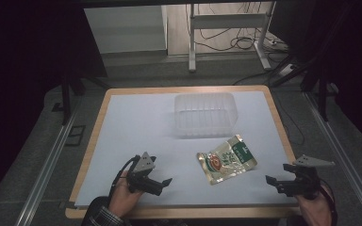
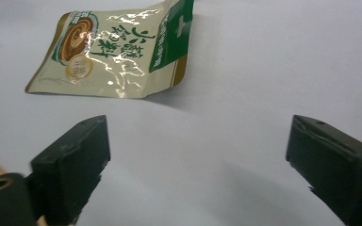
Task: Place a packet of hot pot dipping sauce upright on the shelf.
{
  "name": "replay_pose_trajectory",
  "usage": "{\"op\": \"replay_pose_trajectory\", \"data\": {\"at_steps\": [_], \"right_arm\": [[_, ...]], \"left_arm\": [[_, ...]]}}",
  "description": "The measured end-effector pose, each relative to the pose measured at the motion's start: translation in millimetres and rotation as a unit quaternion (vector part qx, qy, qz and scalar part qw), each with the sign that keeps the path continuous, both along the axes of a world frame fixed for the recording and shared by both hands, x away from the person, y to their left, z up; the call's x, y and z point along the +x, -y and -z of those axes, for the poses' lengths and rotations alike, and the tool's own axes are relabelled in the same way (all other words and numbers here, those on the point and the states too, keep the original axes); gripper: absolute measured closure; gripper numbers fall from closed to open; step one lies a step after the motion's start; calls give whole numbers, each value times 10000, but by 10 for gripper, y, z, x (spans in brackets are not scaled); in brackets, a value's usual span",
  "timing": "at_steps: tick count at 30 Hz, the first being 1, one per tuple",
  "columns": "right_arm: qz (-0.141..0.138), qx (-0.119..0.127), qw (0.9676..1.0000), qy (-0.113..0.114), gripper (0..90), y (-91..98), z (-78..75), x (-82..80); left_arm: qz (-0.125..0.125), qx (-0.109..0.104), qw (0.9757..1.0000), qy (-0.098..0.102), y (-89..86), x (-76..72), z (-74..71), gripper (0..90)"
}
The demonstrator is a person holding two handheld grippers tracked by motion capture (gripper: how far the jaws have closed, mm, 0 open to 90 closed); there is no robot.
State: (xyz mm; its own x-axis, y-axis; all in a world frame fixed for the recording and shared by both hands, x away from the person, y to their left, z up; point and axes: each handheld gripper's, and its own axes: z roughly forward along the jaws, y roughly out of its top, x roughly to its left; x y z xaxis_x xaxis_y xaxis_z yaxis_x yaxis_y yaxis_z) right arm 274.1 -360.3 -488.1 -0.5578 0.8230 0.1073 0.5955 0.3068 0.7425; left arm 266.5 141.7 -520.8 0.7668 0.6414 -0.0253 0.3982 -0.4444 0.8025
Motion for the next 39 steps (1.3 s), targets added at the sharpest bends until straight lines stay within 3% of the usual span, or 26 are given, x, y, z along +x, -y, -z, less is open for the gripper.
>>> {"op": "replay_pose_trajectory", "data": {"at_steps": [4,9,26,39], "right_arm": [[-178,-263,9994,125,14,-40,17,5],[-263,-428,9987,81,7,-65,46,16],[-389,-514,9979,45,0,-96,56,34],[-550,-110,9982,195,0,-129,-3,67]], "left_arm": [[-6,-9,10000,11,-3,-5,-1,15],[34,14,10000,4,7,-8,2,15],[75,40,10000,12,22,-11,7,15],[100,49,9999,8,31,-13,10,15]]}}
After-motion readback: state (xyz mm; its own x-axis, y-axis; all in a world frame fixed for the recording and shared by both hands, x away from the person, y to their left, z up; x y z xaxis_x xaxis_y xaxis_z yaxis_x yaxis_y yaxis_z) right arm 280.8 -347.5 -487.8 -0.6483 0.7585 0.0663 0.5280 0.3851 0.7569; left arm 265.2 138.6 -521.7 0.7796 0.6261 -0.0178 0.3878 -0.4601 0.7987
